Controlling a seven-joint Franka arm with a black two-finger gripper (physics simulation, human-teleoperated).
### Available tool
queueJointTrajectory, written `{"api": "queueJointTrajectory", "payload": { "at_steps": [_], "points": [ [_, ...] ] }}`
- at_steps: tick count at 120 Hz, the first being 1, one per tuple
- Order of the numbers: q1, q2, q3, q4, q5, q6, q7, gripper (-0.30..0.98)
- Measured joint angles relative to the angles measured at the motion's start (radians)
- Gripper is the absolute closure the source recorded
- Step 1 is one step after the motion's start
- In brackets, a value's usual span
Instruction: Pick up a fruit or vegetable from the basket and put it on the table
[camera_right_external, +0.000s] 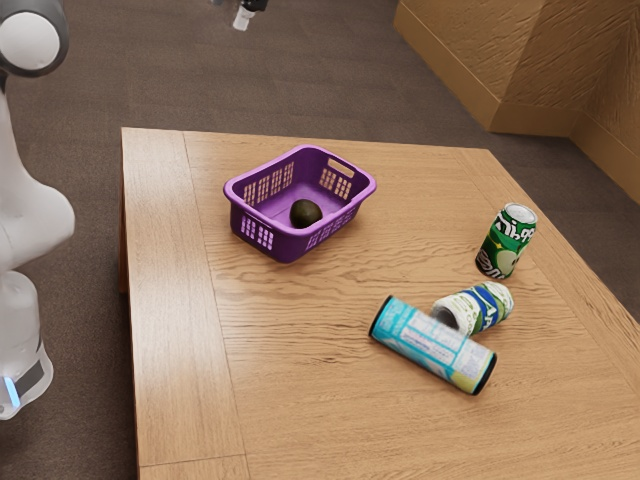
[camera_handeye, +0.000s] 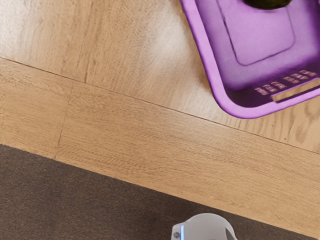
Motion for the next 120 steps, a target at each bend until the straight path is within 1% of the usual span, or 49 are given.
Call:
{"api": "queueJointTrajectory", "payload": {
  "at_steps": [13,29,39,52,57,61,63,64,65,70,72,74,76,79,81,85,89,93,98,102,110,120],
  "points": [
    [-0.006,0.004,0.007,-0.006,0.018,0.129,0.023,0.02],
    [-0.009,0.002,0.016,-0.006,0.023,0.217,0.046,0.02],
    [-0.008,-0.001,0.077,-0.005,-0.018,0.247,0.059,0.02],
    [-0.016,0.03,0.032,-0.02,-0.092,0.274,0.077,0.02],
    [-0.027,0.04,0.018,-0.036,-0.113,0.28,0.084,0.02],
    [-0.016,0.039,-0.006,-0.049,-0.125,0.281,0.088,0.02],
    [0.027,0.031,-0.058,-0.069,-0.13,0.283,0.091,0.02],
    [0.085,0.025,-0.119,-0.086,-0.132,0.285,0.092,0.02],
    [0.158,0.016,-0.193,-0.107,-0.134,0.288,0.093,0.02],
    [0.596,-0.062,-0.674,-0.239,-0.148,0.307,0.099,0.02],
    [0.757,-0.088,-0.832,-0.275,-0.157,0.314,0.101,0.02],
    [0.896,-0.104,-0.954,-0.296,-0.166,0.319,0.104,0.02],
    [0.997,-0.113,-1.044,-0.31,-0.175,0.325,0.106,0.02],
    [1.099,-0.121,-1.138,-0.324,-0.187,0.332,0.11,0.02],
    [1.143,-0.127,-1.181,-0.331,-0.194,0.336,0.113,0.02],
    [1.183,-0.135,-1.233,-0.339,-0.204,0.339,0.118,0.02],
    [1.175,-0.15,-1.251,-0.364,-0.211,0.344,0.121,0.02],
    [1.081,-0.218,-1.192,-0.459,-0.21,0.371,0.124,0.02],
    [0.929,-0.329,-1.09,-0.622,-0.197,0.428,0.124,0.02],
    [0.852,-0.413,-1.048,-0.75,-0.183,0.484,0.12,0.02],
    [0.782,-0.519,-1.008,-0.935,-0.159,0.592,0.112,0.02],
    [0.724,-0.549,-0.972,-1.058,-0.137,0.725,0.103,0.02]
  ]
}}
